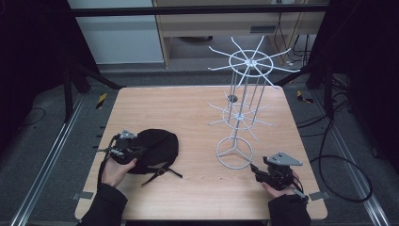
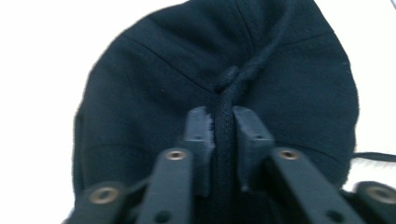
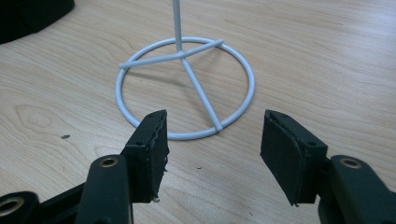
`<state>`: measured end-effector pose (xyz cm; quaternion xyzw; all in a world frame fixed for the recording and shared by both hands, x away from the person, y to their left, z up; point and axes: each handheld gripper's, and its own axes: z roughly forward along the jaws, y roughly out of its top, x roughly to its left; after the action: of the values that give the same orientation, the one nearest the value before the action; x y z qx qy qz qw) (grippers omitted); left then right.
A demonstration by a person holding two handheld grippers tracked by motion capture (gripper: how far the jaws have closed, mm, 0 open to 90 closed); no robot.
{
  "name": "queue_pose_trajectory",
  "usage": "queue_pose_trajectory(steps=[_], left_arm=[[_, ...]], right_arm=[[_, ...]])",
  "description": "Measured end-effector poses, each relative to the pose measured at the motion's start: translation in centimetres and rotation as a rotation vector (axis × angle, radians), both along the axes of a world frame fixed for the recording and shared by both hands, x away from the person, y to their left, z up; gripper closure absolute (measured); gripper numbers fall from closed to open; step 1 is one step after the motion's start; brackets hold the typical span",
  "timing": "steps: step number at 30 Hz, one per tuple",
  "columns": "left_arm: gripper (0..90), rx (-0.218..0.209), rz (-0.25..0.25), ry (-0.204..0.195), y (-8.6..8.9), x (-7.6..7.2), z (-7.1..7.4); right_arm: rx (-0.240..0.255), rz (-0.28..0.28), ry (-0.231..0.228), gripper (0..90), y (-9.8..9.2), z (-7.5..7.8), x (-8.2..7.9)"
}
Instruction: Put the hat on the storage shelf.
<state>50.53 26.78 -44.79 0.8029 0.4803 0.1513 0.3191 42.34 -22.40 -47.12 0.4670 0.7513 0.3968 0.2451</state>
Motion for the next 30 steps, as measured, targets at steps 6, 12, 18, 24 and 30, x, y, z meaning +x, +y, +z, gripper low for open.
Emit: queue_pose_trajectory(steps=[6,12,18,24,30], left_arm=[[84.7,-0.009,-0.004,-0.047,-0.1,-0.7,0.7],[85.6,-0.047,0.001,-0.140,-0.3,-2.0,2.1],[85.7,-0.107,0.005,-0.228,-0.2,-3.3,3.3],[85.7,-0.168,-0.003,-0.321,-0.3,-4.5,4.9],[85.7,-0.218,-0.023,-0.401,-0.7,-5.8,6.6]], right_arm=[[0.008,0.000,0.006,42.2,-0.1,-0.1,0.0],[0.019,-0.002,0.014,42.6,-0.2,-0.2,0.0],[0.019,-0.002,0.010,42.6,-0.3,-0.2,0.0],[0.019,-0.001,0.003,42.6,-0.3,-0.1,-0.1],[0.015,-0.002,0.002,42.6,-0.3,-0.1,-0.1]])
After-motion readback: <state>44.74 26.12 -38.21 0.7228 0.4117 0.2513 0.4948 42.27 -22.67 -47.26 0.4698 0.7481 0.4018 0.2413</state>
